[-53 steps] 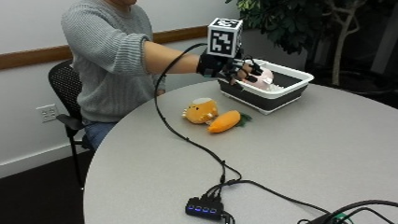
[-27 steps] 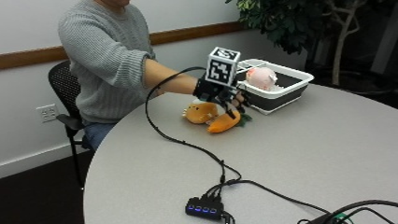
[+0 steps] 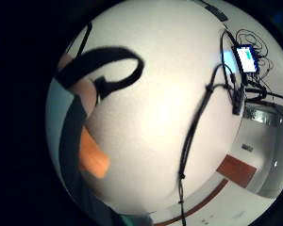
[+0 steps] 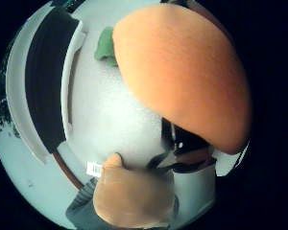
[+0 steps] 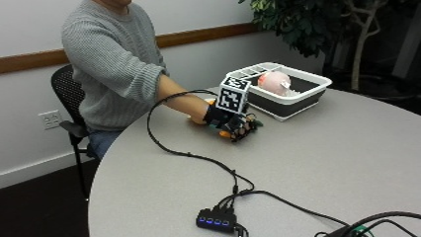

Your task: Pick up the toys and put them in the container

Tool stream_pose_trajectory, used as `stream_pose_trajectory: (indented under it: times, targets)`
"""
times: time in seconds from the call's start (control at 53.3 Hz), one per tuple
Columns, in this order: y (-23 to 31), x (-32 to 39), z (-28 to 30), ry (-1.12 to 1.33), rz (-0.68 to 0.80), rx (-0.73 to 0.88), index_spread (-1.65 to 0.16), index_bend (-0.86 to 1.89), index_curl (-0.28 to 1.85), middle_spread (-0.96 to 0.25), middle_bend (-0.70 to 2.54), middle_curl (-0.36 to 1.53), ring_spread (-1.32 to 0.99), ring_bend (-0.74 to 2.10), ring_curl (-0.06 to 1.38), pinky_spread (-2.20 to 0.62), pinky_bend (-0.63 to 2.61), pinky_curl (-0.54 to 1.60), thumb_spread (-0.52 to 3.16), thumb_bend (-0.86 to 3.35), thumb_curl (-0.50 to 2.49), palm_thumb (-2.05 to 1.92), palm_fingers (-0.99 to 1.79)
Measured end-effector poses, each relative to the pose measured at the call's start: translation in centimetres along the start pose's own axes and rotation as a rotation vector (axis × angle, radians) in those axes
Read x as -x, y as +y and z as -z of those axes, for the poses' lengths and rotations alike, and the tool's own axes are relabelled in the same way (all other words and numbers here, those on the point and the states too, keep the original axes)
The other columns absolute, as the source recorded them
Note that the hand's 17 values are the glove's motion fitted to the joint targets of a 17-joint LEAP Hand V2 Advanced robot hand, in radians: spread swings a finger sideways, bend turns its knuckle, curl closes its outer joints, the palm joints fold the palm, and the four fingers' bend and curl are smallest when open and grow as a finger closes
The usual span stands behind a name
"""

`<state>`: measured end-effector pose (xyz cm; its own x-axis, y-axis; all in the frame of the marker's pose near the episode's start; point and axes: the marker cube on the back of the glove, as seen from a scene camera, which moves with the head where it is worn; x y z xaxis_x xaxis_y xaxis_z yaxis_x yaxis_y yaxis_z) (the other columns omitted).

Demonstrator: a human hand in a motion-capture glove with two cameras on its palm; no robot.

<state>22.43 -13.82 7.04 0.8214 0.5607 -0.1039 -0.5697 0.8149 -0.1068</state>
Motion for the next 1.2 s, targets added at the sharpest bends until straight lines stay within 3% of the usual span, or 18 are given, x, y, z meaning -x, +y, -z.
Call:
stream_pose_trajectory:
  times: [0.056, 0.131, 0.225, 0.338, 0.544, 0.751, 0.995, 1.051, 1.126, 1.164, 1.201]
  targets:
    - [-0.7, -1.1, 3.8, -0.099, 0.005, -0.09, -0.37, 0.1, 0.07, -0.27, 0.74, 0.49, -0.44, 1.07, 0.58, -0.32, 1.17, 0.38, 1.47, 0.15, 0.39, 0.37, 0.59]
    - [-1.8, -4.8, 12.8, -0.253, -0.016, -0.264, -0.38, 0.16, 0.08, -0.27, 0.78, 0.52, -0.45, 1.13, 0.59, -0.37, 1.19, 0.38, 1.35, 0.18, 0.47, 0.5, 0.77]
    - [-1.1, -5.2, 20.2, -0.201, -0.007, -0.377, -0.4, 0.23, 0.12, -0.26, 0.83, 0.55, -0.46, 1.16, 0.61, -0.39, 1.15, 0.4, 1.24, 0.19, 0.55, 0.58, 0.93]
    - [-0.3, -3.7, 24.6, -0.163, -0.017, -0.443, -0.41, 0.31, 0.17, -0.24, 0.86, 0.6, -0.46, 1.19, 0.64, -0.42, 1.11, 0.41, 1.1, 0.17, 0.63, 0.59, 1.03]
    - [-1.6, 0.7, 25.4, -0.25, 0.003, -0.431, -0.4, 0.37, 0.24, -0.21, 0.87, 0.65, -0.47, 1.18, 0.67, -0.44, 1.06, 0.44, 0.9, 0.16, 0.77, 0.59, 1.03]
    - [-3.7, 13.2, 24.5, -0.215, 0.191, -0.312, -0.42, 0.26, 0.25, -0.2, 0.85, 0.69, -0.47, 1.19, 0.69, -0.45, 1.1, 0.48, 0.8, 0.14, 0.87, 0.58, 0.93]
    - [-5.6, 17.2, 23.2, -0.025, 0.171, -0.26, -0.41, 0.13, 0.24, -0.21, 0.79, 0.74, -0.48, 1.21, 0.7, -0.45, 1.17, 0.5, 0.79, 0.14, 0.96, 0.58, 0.84]
    - [-5.7, 17.9, 22.6, -0.093, 0.179, -0.215, -0.4, 0.12, 0.24, -0.22, 0.79, 0.75, -0.48, 1.22, 0.7, -0.45, 1.19, 0.5, 0.79, 0.13, 0.98, 0.57, 0.82]
    - [-5.8, 18.4, 21.4, -0.139, 0.165, -0.102, -0.38, 0.03, 0.19, -0.24, 0.74, 0.76, -0.48, 1.24, 0.71, -0.45, 1.29, 0.53, 0.83, 0.1, 0.98, 0.53, 0.69]
    - [-5.7, 18.3, 21.2, -0.171, 0.167, -0.047, -0.35, -0.15, 0.11, -0.24, 0.62, 0.72, -0.45, 1.29, 0.71, -0.45, 1.41, 0.54, 1.04, 0.01, 0.87, 0.33, 0.44]
    - [-5.7, 18.2, 21.0, -0.206, 0.18, -0.012, -0.32, -0.07, 0.12, -0.22, 0.34, 0.64, -0.43, 1.25, 0.7, -0.41, 1.49, 0.57, 1.09, -0.06, 0.8, 0.21, -0.06]
